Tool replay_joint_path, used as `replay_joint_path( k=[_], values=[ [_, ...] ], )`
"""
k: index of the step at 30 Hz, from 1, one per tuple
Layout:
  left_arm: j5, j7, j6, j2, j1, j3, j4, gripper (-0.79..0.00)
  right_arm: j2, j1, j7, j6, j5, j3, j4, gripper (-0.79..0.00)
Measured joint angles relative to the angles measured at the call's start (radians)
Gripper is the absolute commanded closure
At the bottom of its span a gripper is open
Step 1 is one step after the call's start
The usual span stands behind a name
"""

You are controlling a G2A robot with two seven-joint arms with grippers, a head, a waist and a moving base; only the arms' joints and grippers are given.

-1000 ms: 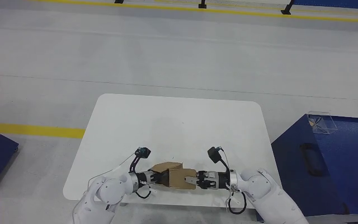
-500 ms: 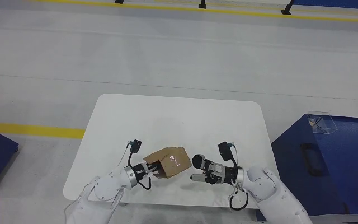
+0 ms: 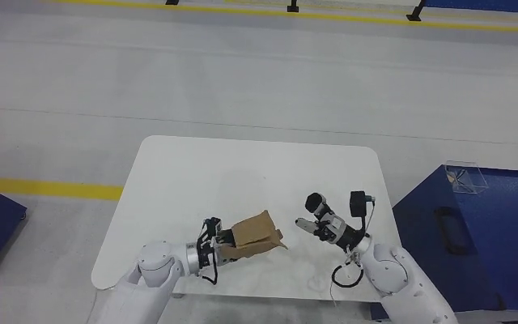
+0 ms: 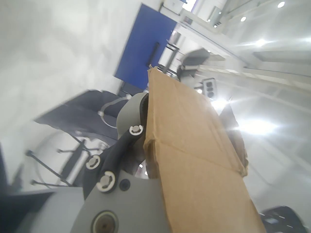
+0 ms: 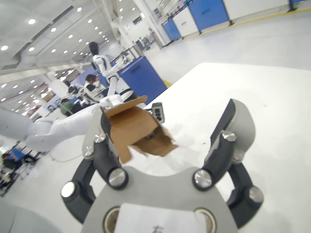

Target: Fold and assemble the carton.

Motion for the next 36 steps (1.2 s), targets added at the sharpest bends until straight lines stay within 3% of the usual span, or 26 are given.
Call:
replay_joint_path(
  k=[4,7,14,27,36],
  values=[
    [-0.019,-0.029,0.031,-0.007,-0.029,0.059,0.033,0.0,-0.011,-0.001,-0.096,0.108,-0.137,-0.013,0.022,-0.785],
    [-0.008,-0.029,0.031,-0.007,-0.029,0.059,0.033,0.0,-0.02,0.009,-0.13,0.145,-0.202,-0.042,0.051,-0.785],
    [0.006,0.01,0.037,-0.003,-0.011,0.065,0.004,0.0,-0.029,0.017,-0.137,0.122,-0.236,-0.071,0.099,-0.785],
    [-0.002,0.066,-0.022,0.005,-0.002,0.045,-0.029,0.0,-0.059,0.047,-0.021,0.123,-0.284,-0.196,0.178,-0.785],
    [0.004,0.092,-0.058,0.004,-0.014,0.062,-0.004,0.0,-0.076,0.088,-0.103,0.09,-0.249,-0.205,0.221,-0.785]
  ],
)
